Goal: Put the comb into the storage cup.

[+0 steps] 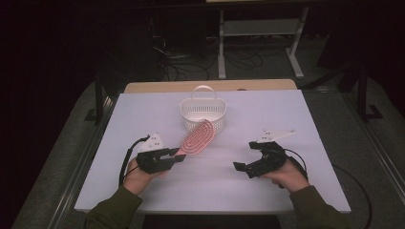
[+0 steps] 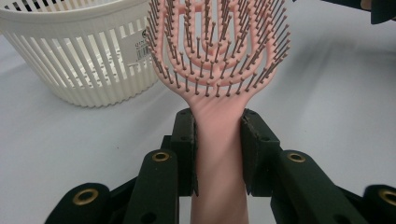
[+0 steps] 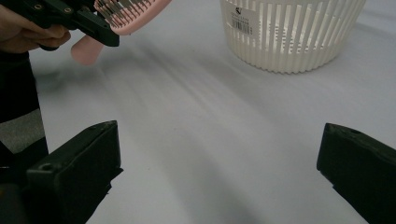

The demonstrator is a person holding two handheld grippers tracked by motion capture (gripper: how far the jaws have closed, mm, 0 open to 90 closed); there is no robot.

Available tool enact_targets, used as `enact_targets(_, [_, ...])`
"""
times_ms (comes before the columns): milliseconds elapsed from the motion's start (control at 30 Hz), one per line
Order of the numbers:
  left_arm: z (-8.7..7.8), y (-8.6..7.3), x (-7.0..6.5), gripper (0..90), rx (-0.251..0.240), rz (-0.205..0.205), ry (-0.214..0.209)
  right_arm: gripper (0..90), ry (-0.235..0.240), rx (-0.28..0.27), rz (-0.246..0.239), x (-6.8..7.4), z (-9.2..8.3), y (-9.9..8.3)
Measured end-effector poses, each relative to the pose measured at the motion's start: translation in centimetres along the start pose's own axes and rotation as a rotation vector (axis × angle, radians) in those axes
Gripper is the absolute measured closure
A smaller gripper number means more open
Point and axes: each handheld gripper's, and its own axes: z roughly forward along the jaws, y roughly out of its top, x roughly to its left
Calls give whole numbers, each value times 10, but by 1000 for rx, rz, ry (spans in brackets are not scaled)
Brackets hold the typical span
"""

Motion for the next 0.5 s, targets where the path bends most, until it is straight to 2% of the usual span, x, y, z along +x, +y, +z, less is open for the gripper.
enact_targets(500, [-1, 0, 0, 700, -10, -6, -4, 0, 26, -15, -7, 3, 9, 13])
